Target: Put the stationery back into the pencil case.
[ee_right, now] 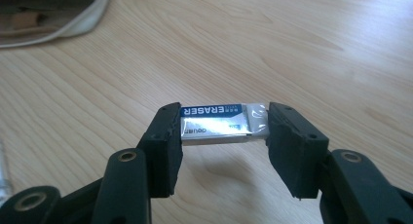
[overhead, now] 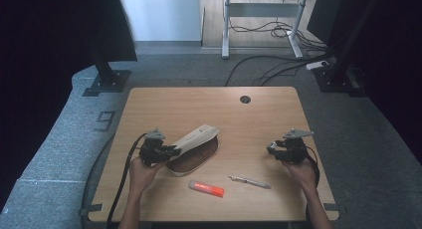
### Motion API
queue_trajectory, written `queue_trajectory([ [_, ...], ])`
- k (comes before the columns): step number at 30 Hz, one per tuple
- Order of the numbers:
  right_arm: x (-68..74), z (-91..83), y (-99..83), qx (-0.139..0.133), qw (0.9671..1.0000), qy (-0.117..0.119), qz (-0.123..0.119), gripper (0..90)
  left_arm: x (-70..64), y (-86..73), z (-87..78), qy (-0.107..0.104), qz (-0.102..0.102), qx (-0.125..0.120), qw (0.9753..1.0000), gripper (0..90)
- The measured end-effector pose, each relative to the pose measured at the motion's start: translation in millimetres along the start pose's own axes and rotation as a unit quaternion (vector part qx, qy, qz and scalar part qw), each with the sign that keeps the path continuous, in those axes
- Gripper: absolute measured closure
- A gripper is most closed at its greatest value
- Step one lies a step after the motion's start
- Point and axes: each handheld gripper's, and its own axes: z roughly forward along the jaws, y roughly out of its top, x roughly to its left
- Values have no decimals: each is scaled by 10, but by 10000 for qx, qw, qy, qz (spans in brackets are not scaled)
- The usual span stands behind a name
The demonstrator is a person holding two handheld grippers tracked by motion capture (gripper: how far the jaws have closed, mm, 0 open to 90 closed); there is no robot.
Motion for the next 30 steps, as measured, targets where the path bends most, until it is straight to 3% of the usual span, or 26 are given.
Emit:
queue_trajectory([
  [7,152,79,147,-49,9996,270,-106,472,-1,1,-3,-7,-30,-50,10000,761],
  [15,267,186,226,-47,9990,398,-209,473,-6,1,-1,-3,-17,-63,10000,761],
  [30,605,434,466,-11,9964,673,-507,473,-8,2,-4,-6,-17,-88,10000,761],
])
